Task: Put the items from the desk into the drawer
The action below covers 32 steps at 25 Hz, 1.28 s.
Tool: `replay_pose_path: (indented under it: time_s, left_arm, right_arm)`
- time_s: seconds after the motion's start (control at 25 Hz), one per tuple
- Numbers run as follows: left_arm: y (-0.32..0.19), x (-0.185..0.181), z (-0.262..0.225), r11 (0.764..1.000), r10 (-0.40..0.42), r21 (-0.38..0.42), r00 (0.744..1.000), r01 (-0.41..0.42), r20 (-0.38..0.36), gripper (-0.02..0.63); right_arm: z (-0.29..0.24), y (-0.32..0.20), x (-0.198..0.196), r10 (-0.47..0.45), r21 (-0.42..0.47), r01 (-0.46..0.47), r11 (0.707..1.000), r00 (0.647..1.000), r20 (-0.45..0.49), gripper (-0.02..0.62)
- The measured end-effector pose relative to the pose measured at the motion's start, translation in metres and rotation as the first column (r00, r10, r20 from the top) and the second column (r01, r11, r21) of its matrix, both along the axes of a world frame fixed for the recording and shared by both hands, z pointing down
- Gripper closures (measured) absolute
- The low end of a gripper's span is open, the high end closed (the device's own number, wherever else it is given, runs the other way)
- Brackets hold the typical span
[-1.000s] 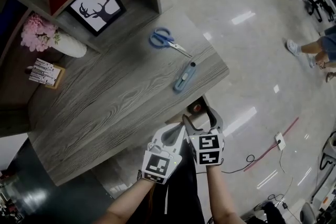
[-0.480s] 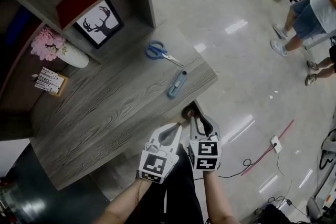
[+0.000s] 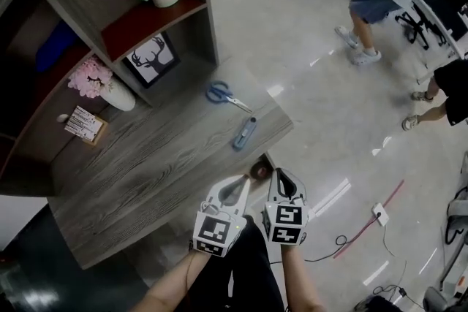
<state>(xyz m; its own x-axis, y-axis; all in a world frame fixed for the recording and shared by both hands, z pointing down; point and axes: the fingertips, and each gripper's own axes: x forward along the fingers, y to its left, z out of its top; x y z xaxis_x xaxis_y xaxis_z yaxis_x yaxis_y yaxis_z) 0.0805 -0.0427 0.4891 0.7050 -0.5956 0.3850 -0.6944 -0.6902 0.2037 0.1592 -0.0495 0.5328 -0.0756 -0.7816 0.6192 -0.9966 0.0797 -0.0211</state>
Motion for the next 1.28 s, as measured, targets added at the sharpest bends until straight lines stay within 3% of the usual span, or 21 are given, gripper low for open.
replay_pose_path:
  time_s: [0.28,0.76,1.28]
  left_arm:
    - [0.001,-0.007,-0.036,0.999,-0.024,0.048,1.0,0.024,-0.007,0.597]
    - [0.018,-0.017,-0.091,0.993,-0.022,0.115,0.999,0.028,-0.049,0.597]
    - [0.018,-0.042,-0.136,0.981,-0.094,0.155,0.987,0.114,-0.132,0.597]
  right_arm:
    - [-0.046,0.001,0.009,0.072,0.11,-0.074,0.991,0.997,0.016,0.584]
    - [-0.115,0.011,-0.029,0.031,0.238,-0.061,0.969,0.991,0.128,0.584]
    - [-0.161,0.025,-0.058,-0.034,0.322,0.0,0.947,0.994,0.1,0.584]
